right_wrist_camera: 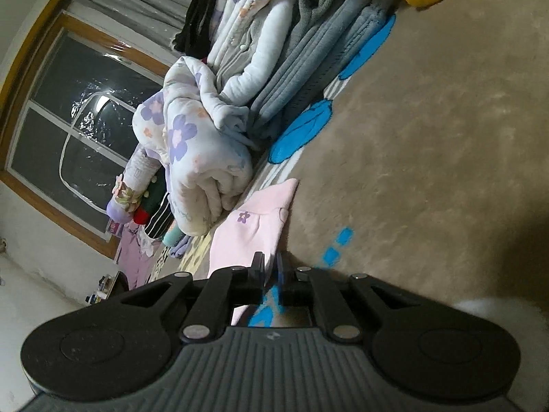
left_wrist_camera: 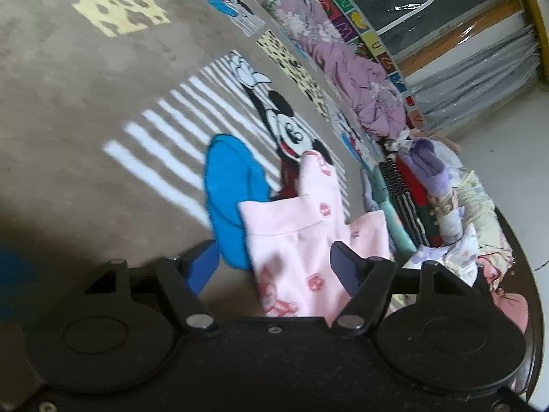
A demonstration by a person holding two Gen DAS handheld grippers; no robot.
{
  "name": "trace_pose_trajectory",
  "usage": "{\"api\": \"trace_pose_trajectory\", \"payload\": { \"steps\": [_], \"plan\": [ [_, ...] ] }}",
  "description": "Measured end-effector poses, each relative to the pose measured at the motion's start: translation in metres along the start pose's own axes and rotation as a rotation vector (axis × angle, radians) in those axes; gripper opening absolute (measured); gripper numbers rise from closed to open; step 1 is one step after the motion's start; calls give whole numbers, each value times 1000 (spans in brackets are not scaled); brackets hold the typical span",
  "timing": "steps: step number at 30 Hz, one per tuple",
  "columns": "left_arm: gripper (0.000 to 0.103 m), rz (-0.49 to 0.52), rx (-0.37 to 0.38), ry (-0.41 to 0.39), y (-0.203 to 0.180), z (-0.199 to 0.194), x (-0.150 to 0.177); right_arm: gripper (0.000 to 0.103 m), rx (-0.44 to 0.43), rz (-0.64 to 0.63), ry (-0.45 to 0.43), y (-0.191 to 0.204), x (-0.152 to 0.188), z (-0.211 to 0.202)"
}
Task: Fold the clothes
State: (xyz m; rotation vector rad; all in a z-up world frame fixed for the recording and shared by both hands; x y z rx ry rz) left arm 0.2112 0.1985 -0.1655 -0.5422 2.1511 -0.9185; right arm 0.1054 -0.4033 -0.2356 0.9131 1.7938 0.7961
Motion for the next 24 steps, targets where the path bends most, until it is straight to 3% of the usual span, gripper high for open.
{"api": "trace_pose_trajectory", "payload": {
  "steps": [5,8,9,11,12,13,17,24],
  "plan": [
    [70,19,21,15,-10,14,-1,7,-15,-4,-5,-1,1,-1],
    [50,14,-22,13,-6,19,-3,7,-27,-1,-4,-1,1,-1],
    [36,9,-33,12,-4,20,-4,7,-32,1,-5,-2,1,0],
    [29,-3,-22,11,0,21,-5,7,-40,1,-4,-2,1,0],
    [8,-4,-10,5,0,20,-5,7,-44,1,-4,-2,1,1],
    [2,0,0,-3,-1,19,-5,7,-45,1,-4,-2,1,1],
    [1,42,55,-64,-12,-2,-10,7,-47,-2,-5,-2,2,0],
    [1,115,47,-196,-17,-69,-33,7,-47,-3,-8,-3,2,0]
  ]
}}
Point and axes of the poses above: each gripper's, at about its wrist camera, not at the fingertips, and z roughly the way its jaws point, y to its left, x to its underside, the point moved 5 cm from there along z, roughly the way its jaws point, and after that the axes turned 1 degree about y, right-handed, at the moved point
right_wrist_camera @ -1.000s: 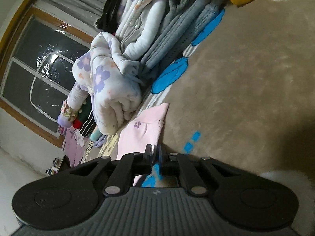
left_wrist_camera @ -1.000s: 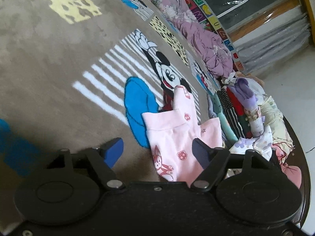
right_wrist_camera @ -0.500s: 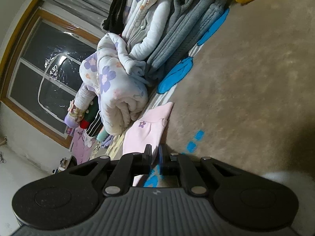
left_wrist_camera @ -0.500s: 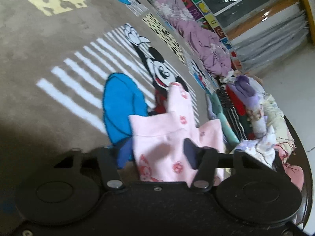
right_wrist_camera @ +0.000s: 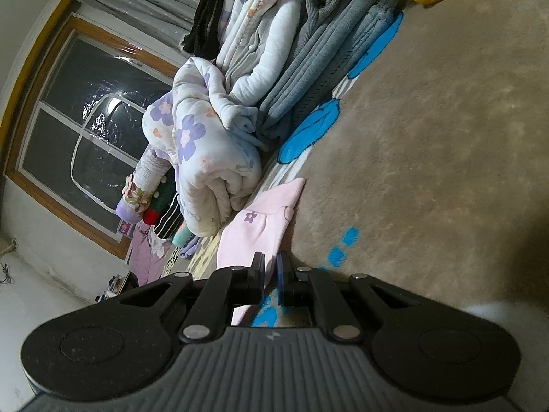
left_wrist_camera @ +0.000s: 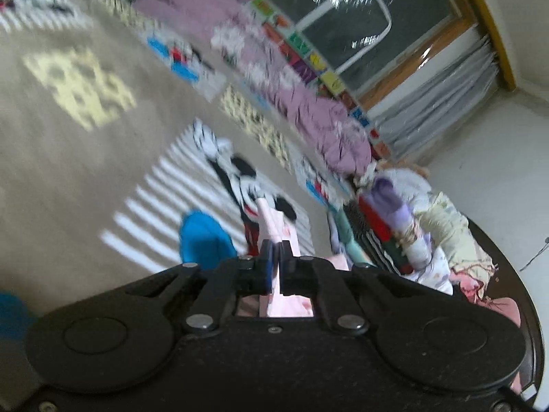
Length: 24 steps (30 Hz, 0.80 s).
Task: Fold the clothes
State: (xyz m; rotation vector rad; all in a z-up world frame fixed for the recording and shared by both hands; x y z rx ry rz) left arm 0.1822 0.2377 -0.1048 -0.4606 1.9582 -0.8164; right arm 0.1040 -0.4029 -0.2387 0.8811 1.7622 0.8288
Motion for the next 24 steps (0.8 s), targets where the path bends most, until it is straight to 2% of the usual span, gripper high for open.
{"api": "trace_pose_trajectory", "payload": {
  "steps": [7,15,24],
  "plan": [
    [0,-24,-93,-109,35,-68,-23,7,3,-3,-3,1,0,0],
    [0,-66,-203,-176,67,-121,-22,7,14,-11,-7,2,0,1],
    [0,-107,-332,-173,97,-148,-10,7,27,-22,-10,4,1,2]
  ]
}}
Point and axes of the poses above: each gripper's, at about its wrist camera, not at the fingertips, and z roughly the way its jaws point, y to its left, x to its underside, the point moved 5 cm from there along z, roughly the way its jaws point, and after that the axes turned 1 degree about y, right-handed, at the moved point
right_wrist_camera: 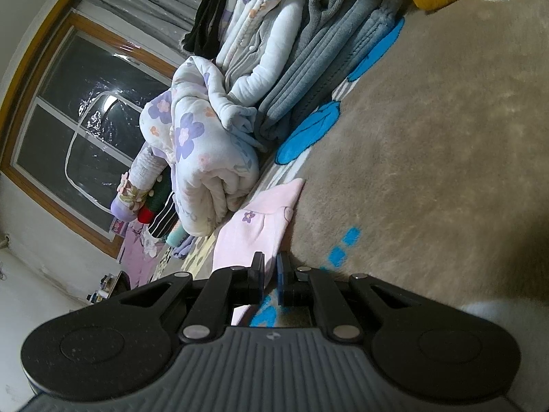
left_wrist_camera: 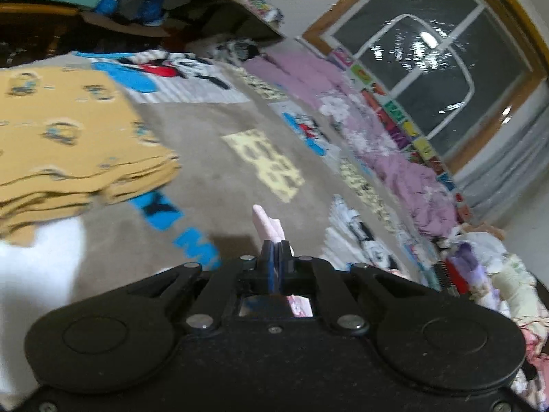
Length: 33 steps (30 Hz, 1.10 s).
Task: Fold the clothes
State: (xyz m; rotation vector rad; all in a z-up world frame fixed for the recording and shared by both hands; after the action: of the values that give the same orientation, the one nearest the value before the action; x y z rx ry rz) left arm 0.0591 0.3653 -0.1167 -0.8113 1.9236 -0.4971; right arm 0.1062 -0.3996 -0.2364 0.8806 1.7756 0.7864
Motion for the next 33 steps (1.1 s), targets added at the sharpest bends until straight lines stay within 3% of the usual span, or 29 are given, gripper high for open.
{"api": "trace_pose_trajectory", "payload": {
  "steps": [13,17,22,23,27,30,33],
  "plan": [
    [0,-45,-140,-4,37,-48,29,7,18,-13,-3,2,1,0],
    [0,63,-231,13,32,-42,37,7,20,-14,-3,3,1,-1],
    [16,112,-360,-46,29,-39,36,8,31,-25,1,6,2,-2],
    [18,149,-379,-76,21,-42,35,13,32,-32,1,8,2,-3],
    [48,311,-338,-155,-22,-54,44,48,13,-108,-27,25,5,-18],
    [48,491,-248,-151,-66,-55,69,50,-13,-181,-55,42,5,-34],
    [53,779,-177,-139,-112,-56,111,50,-80,-417,-55,82,16,-50]
  ]
}}
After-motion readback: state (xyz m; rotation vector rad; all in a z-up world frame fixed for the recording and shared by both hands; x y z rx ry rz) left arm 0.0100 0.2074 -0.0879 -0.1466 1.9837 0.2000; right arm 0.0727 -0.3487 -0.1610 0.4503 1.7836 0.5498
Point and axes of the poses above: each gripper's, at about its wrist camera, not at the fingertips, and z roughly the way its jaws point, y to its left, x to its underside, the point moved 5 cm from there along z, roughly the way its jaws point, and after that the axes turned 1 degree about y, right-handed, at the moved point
